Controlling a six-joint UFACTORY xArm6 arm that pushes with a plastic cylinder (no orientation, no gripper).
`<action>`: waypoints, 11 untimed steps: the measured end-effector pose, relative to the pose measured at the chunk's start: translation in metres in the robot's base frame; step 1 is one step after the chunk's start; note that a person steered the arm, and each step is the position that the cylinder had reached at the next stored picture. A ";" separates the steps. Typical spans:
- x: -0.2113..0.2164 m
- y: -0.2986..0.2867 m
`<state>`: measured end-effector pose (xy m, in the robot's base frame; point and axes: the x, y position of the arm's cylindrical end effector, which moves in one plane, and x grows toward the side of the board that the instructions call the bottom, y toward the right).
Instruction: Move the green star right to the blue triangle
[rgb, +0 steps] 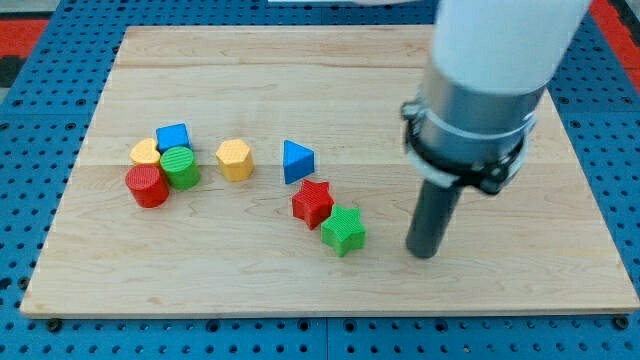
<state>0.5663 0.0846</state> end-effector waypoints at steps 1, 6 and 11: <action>0.017 -0.039; 0.020 -0.019; -0.086 -0.046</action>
